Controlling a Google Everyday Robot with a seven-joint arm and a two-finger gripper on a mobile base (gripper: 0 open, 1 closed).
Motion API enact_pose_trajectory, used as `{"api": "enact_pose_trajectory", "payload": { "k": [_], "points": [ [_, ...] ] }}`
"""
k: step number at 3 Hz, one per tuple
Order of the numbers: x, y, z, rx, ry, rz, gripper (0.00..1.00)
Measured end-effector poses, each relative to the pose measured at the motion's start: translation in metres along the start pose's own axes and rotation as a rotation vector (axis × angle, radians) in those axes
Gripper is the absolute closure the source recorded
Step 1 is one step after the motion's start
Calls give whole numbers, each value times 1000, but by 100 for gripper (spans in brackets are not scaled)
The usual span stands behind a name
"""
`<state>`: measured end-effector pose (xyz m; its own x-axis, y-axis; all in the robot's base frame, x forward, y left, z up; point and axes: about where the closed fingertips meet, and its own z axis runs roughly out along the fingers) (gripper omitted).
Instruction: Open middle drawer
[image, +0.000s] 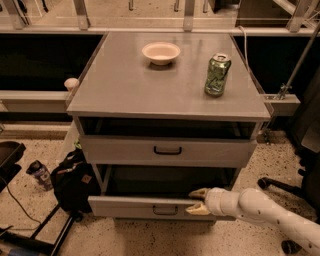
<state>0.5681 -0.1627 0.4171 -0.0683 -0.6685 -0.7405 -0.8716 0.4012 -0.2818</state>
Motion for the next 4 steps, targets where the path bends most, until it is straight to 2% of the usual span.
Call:
{"api": "enact_pose_trajectory", "payload": {
  "k": [1, 2, 3, 4],
  "points": [
    [-4, 3, -2, 1, -1, 0, 100],
    [3, 21, -15, 18, -34, 2, 100],
    [-2, 23, -17, 18, -34, 2, 100],
    [2, 36, -27, 30, -60, 3, 100]
  ]
}}
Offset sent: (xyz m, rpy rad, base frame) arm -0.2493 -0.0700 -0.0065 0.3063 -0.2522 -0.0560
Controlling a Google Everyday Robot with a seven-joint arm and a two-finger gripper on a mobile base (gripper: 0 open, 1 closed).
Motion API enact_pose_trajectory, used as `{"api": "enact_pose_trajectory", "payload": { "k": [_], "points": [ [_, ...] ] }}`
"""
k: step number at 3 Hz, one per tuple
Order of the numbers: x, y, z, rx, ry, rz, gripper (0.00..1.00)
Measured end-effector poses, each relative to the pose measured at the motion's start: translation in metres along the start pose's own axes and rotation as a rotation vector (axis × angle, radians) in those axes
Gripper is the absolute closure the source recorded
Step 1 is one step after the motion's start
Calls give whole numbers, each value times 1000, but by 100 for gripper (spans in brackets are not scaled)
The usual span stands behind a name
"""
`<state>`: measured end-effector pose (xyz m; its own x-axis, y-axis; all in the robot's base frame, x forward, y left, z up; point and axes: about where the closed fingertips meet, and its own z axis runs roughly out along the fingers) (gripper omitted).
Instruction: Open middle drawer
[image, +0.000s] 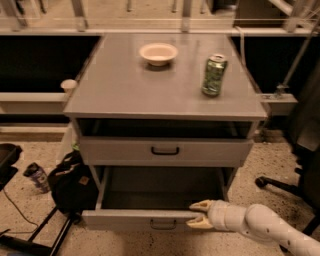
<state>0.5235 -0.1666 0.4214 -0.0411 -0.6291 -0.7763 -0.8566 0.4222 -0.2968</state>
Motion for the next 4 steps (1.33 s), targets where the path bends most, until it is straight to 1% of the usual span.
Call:
{"api": "enact_pose_trajectory", "payload": {
  "k": [1, 2, 3, 4],
  "points": [
    [-4, 2, -2, 0, 0, 0, 100],
    [1, 15, -13, 14, -26, 3, 100],
    [-2, 17, -15, 14, -26, 3, 100],
    [2, 29, -24, 27, -48, 6, 100]
  ]
}}
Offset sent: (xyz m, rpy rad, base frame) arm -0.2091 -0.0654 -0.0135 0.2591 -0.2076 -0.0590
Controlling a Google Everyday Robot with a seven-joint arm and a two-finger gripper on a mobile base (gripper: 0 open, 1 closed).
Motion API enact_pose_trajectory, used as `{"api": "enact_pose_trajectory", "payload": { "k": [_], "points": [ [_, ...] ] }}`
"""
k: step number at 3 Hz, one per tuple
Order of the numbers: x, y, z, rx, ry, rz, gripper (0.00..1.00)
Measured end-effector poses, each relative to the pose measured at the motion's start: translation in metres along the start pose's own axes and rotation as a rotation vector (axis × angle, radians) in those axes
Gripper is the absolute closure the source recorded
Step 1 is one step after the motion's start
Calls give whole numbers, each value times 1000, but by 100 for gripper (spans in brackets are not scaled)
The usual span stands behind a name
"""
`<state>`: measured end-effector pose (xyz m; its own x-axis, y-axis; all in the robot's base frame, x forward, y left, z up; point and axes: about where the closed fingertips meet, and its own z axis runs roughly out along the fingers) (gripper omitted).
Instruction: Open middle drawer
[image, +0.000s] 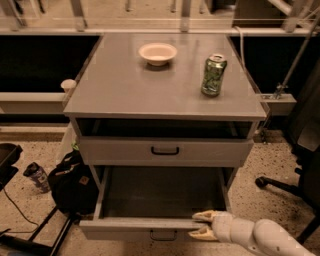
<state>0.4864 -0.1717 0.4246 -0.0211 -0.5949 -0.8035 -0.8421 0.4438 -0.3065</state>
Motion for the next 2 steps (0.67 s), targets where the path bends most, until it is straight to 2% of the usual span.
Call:
{"api": "enact_pose_trajectory", "payload": {
  "k": [2],
  "points": [
    [1, 12, -11, 12, -20, 3, 100]
  ]
}}
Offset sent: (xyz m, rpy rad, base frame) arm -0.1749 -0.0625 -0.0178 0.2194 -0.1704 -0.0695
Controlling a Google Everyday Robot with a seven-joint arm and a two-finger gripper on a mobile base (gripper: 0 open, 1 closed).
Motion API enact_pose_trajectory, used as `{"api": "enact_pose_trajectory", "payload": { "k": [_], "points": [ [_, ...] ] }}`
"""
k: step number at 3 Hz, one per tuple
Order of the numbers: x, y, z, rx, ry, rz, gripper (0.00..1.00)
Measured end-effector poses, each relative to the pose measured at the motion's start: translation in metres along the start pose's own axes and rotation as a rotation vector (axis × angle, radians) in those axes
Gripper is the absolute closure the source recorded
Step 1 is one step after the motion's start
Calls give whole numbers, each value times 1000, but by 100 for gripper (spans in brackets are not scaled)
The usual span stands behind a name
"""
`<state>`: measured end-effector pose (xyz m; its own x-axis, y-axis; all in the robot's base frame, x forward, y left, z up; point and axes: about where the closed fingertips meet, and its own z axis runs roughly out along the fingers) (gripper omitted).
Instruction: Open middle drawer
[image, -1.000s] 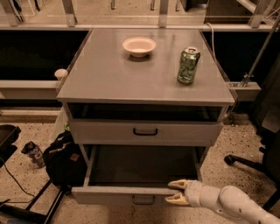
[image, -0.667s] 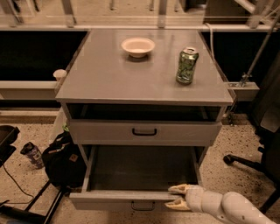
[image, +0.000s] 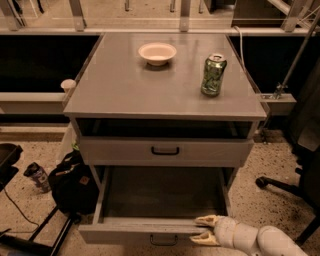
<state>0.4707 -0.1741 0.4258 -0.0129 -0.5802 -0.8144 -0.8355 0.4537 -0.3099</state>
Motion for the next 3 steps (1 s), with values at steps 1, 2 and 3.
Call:
{"api": "enact_pose_trajectory", "payload": {
  "k": [1, 2, 3],
  "points": [
    [-2, 2, -2, 0, 0, 0, 100],
    [0, 10, -9, 10, -16, 3, 100],
    [0, 10, -9, 10, -17, 3, 81]
  ]
}}
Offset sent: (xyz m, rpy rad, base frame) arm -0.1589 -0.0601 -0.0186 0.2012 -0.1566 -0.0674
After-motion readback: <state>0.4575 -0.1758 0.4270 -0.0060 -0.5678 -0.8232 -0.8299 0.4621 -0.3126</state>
